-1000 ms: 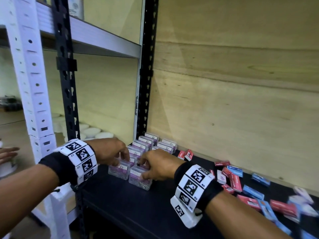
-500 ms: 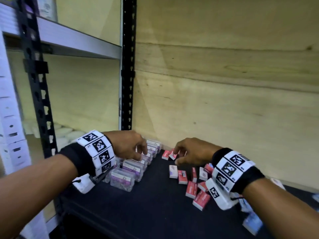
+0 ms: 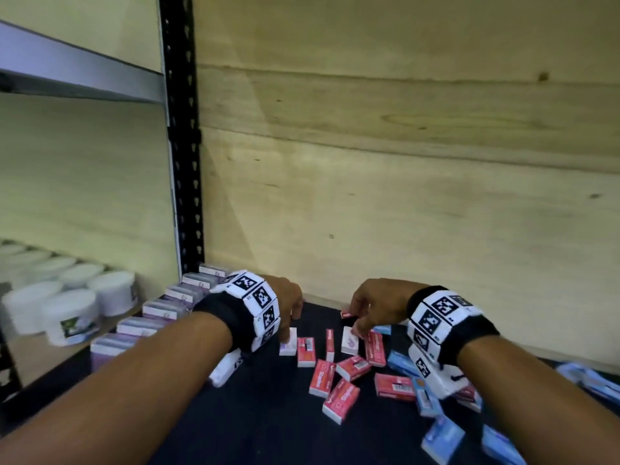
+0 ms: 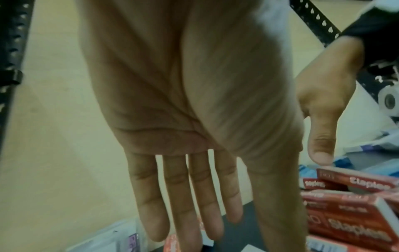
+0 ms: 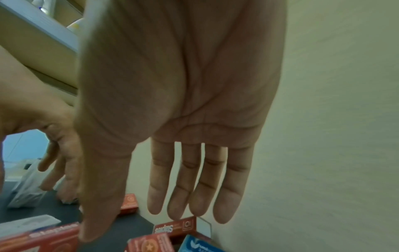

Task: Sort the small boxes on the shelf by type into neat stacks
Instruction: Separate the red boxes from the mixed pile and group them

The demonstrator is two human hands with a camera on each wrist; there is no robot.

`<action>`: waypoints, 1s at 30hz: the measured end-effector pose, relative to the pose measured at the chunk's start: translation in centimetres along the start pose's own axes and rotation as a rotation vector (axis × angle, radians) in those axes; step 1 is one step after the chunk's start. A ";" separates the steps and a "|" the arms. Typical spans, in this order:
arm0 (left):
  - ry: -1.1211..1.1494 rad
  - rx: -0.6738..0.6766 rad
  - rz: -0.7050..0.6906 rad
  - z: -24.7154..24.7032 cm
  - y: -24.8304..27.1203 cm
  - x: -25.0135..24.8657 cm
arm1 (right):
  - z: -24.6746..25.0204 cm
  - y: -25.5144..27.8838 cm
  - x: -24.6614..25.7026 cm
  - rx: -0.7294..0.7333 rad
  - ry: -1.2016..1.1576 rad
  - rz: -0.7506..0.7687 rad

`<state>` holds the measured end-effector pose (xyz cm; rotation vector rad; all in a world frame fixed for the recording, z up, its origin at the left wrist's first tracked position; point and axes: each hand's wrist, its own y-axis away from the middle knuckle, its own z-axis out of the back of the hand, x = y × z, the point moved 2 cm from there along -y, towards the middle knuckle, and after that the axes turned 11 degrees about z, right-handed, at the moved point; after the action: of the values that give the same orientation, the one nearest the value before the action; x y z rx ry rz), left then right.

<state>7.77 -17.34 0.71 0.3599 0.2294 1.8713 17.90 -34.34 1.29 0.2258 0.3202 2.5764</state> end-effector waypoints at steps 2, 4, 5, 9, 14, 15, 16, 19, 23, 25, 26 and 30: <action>-0.049 -0.001 0.011 -0.2 -0.9 -0.6 | -0.2 -0.8 0.1 0.039 0.024 0.022; -0.074 -0.047 0.022 -0.4 -1.3 -1.1 | -0.6 -1.6 0.1 0.081 0.046 0.031; -0.091 -0.059 0.028 -0.5 -1.6 -1.1 | -0.8 -1.9 0.2 0.103 0.059 0.031; -0.112 -0.061 0.030 -0.6 -2.1 -1.3 | -1.2 -2.8 0.2 0.190 0.078 0.029; 0.013 0.143 -0.049 -0.3 -2.5 -1.1 | -1.3 -3.2 0.5 0.231 0.098 0.029; 0.062 0.250 -0.072 -0.3 -2.5 -0.9 | -1.3 -3.2 0.5 0.228 0.098 0.032; 0.094 0.320 -0.079 -0.2 -2.4 -0.9 | -1.4 -3.2 0.6 0.218 0.095 0.035; -0.018 0.208 -0.047 -0.1 -2.3 -1.1 | -1.5 -3.3 0.6 0.178 0.079 0.031; -0.113 0.094 -0.006 -0.2 -2.6 -1.1 | -1.4 -3.2 0.9 0.129 0.085 0.028; -0.133 0.112 0.014 -0.3 -2.6 -1.0 | -1.3 -3.1 1.0 0.113 0.077 0.027; -0.132 0.138 0.019 -0.4 -2.6 -1.0 | -1.2 -3.1 1.0 0.106 0.076 0.030; -0.054 0.194 -0.031 -0.7 -2.4 -1.0 | -1.1 -2.9 1.0 0.080 0.052 0.036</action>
<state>9.91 -17.49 -0.90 0.5353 0.3792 1.8116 18.20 -31.62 -0.44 0.1944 0.4423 2.6109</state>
